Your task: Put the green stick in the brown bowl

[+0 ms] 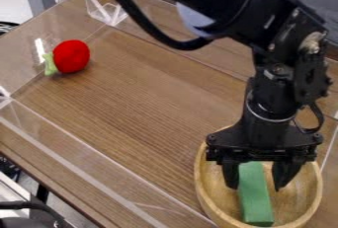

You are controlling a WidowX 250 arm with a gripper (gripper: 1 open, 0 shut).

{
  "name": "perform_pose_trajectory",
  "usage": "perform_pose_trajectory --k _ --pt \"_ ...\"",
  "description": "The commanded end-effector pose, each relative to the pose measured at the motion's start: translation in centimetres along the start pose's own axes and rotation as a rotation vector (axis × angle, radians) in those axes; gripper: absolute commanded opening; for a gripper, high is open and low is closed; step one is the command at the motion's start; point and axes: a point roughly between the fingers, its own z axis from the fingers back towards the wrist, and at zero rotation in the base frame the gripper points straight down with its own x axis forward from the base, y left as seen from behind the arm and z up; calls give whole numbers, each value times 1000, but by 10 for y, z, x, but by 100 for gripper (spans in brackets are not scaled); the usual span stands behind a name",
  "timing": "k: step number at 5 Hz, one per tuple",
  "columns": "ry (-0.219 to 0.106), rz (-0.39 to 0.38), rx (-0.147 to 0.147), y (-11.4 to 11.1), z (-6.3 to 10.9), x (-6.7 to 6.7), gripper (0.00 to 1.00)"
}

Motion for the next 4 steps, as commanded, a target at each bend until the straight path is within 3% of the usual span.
perform_pose_trajectory --k 1,4 --pt "-19 9 -20 -5 6 8 100" --pt "-20 16 4 -3 -2 10 100"
